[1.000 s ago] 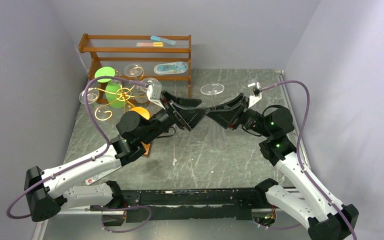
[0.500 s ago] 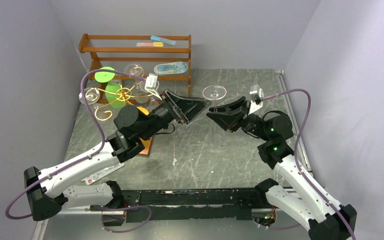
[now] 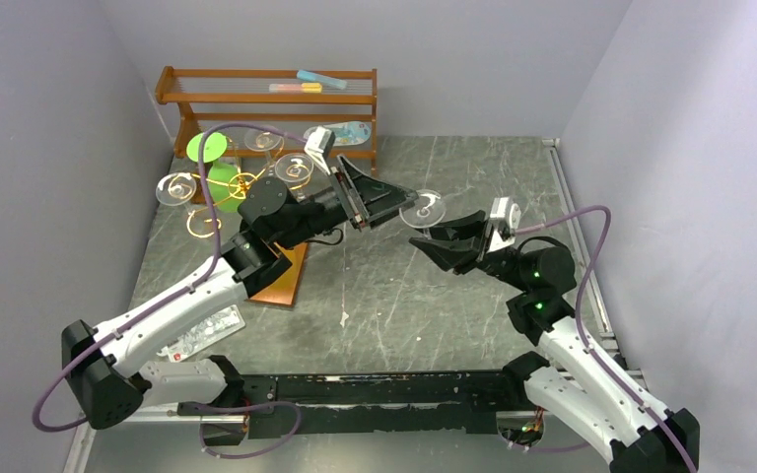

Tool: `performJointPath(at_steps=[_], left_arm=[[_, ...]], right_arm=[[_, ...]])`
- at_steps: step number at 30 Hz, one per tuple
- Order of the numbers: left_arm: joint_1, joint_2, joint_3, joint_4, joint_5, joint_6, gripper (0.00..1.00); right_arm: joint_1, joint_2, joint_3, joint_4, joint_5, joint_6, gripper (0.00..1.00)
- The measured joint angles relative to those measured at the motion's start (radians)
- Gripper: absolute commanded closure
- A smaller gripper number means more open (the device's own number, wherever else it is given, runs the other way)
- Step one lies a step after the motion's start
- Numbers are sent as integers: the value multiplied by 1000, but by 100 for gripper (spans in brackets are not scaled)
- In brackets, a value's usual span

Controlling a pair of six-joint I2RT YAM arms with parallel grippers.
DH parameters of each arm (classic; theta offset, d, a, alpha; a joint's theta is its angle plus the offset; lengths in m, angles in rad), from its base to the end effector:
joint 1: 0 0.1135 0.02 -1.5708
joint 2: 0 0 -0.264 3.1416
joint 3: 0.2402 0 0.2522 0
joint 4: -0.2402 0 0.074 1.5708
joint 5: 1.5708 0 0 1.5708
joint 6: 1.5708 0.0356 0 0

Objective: Place the wine glass upside down on the wine glass rack

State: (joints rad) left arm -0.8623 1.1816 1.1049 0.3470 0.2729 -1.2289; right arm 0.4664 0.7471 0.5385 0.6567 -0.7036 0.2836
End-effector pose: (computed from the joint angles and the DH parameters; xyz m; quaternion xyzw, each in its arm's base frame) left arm 0.1704 -0.2136 0.4277 -0.0029 0.6094 -0.7236 0.3241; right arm 0.1411 0.0968 0.3447 -0.3361 0.4710 0.4618 0.6723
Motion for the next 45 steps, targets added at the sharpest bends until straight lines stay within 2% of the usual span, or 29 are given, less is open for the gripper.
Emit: performJointPath(at_steps=[3,7,9,12,18,24,34,36,38,39,40,41,45], left_arm=[[18,23,1,-2,92,-61,37],[36,32,-6,33,195,-150,58],[43,45,-15,61,231,-189,64],[48,66,-27,89,270,-233,65],[48,69,-33,79,291,-246,52],[49,68,-13,-22,287,-195,53],[49,68,48,-196,238,-91,68],[49,68,48,-219,230,-83,77],[50,68,48,-235,224,-76,94],[49,68,48,-248,223,-66,95],[49,68,48,-253,223,-67,95],[49,67,48,-257,223,-64,95],[49,57,48,-269,216,-38,95]], right_arm=[[0,3,-7,7,2,-58,100],[1,10,-19,21,13,-121,100],[3,13,-19,31,15,-144,100],[5,17,-20,31,23,-179,100],[5,16,-31,12,24,-222,100],[5,2,-41,-25,19,-248,100],[5,-4,-41,-95,11,-323,100],[5,-5,-41,-108,10,-335,100],[6,-5,-40,-116,5,-344,100],[6,-6,-40,-117,3,-346,100],[6,-6,-37,-124,3,-348,97],[6,-5,-36,-128,8,-347,89],[6,5,2,-190,16,-316,44]])
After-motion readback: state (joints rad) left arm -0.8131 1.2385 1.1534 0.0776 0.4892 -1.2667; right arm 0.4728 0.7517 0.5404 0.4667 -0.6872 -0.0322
